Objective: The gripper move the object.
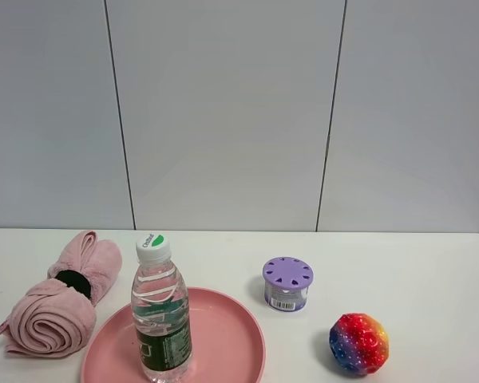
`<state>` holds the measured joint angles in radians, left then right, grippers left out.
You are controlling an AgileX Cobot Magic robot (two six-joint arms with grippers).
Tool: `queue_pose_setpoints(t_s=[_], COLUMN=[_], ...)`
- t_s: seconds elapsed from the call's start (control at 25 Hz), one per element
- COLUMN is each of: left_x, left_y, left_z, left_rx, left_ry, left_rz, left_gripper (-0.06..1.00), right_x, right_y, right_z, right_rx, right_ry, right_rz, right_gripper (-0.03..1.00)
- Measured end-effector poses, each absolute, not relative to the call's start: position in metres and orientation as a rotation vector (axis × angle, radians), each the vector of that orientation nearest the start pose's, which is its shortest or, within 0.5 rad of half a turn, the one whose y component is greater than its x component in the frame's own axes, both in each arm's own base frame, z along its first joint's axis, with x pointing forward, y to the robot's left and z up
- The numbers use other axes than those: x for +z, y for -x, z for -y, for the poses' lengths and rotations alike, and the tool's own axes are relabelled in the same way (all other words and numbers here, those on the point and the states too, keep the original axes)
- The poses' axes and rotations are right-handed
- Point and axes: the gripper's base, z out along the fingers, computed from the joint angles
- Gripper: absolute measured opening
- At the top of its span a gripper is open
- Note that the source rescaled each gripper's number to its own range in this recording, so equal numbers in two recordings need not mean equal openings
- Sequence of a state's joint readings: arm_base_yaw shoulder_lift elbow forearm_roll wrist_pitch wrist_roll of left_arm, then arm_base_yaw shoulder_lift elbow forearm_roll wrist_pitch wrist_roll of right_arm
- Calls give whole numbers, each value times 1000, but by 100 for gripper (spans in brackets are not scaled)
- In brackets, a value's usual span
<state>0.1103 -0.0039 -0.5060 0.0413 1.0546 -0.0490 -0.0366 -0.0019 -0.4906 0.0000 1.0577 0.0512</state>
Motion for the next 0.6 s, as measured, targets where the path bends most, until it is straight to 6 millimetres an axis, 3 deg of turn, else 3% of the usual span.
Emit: queue_pose_setpoints(t_s=[0.6], left_x=[280], left_y=[6], left_z=[0], left_rx=[77], left_ry=[122], left_rz=[-2024], left_gripper=[72], right_x=[275], right_y=[4], right_z=[0], right_rx=[9], right_ry=[-90], right_rz=[-2047], right_gripper=[100])
